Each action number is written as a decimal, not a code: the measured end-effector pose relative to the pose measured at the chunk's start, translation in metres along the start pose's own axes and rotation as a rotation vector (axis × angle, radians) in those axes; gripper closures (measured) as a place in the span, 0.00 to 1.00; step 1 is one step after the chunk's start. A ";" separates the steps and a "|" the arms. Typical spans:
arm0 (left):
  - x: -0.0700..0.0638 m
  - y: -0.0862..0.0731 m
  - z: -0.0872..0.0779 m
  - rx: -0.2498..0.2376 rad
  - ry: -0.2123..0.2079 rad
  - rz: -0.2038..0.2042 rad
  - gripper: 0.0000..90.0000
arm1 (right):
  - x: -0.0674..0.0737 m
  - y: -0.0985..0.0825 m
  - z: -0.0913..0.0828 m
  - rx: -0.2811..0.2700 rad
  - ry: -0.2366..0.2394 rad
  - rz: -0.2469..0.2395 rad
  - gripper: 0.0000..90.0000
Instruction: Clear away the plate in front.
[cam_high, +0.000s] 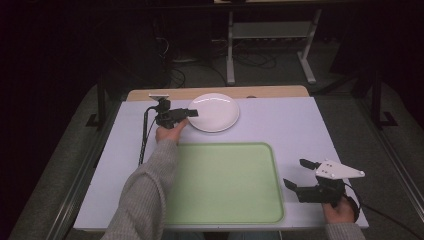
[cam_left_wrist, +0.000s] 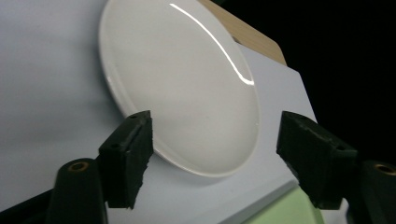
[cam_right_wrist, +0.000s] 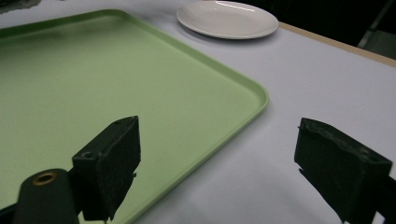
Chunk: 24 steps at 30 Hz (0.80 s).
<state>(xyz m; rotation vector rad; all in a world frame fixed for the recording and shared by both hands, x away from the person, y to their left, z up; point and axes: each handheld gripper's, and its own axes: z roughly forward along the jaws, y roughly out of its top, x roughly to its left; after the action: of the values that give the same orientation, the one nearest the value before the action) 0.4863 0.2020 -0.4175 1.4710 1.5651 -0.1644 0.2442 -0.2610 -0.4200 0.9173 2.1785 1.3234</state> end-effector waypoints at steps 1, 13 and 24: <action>0.005 0.000 0.003 -0.012 0.023 -0.040 0.32 | -0.001 0.000 0.000 -0.003 0.001 0.000 0.15; 0.022 -0.001 0.019 -0.022 0.068 -0.190 0.42 | -0.002 0.001 -0.001 -0.019 0.008 0.007 0.15; 0.025 -0.004 0.033 -0.024 0.030 -0.286 0.48 | -0.003 0.001 -0.002 -0.032 0.008 0.010 0.15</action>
<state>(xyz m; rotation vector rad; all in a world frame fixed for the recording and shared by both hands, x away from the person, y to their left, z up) 0.5048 0.1971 -0.4549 1.2311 1.7908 -0.2894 0.2449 -0.2641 -0.4182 0.9134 2.1546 1.3648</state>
